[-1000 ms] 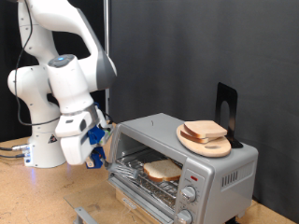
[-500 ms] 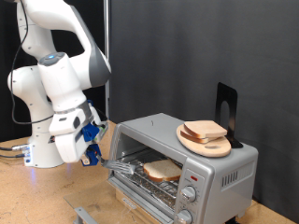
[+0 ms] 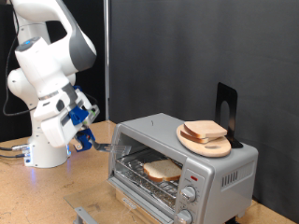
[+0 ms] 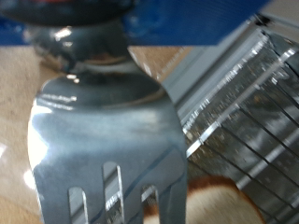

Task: Make a piece of toast with the oven

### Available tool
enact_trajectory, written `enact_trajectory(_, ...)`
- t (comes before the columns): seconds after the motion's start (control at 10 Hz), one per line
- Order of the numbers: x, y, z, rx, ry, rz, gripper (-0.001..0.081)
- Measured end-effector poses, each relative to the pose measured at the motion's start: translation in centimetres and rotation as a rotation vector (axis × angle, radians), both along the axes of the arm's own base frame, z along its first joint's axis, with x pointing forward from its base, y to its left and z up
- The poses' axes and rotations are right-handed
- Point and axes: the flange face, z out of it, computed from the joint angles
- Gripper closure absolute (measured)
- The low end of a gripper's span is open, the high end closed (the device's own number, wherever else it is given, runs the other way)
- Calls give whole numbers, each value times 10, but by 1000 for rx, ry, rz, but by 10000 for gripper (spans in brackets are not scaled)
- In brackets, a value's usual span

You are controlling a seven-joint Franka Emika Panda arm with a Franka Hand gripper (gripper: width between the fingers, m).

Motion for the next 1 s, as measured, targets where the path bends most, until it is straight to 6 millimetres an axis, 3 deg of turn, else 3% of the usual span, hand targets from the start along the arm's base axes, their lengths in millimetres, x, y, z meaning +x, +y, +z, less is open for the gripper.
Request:
enact_trajectory(0.4, -9, 15, 42, 58, -34, 47, 412)
enact_trajectory(0.8, -10, 25, 46, 83, -49, 70, 412)
enact_trajectory(1.0, -3, 48, 58, 94, -76, 108, 412)
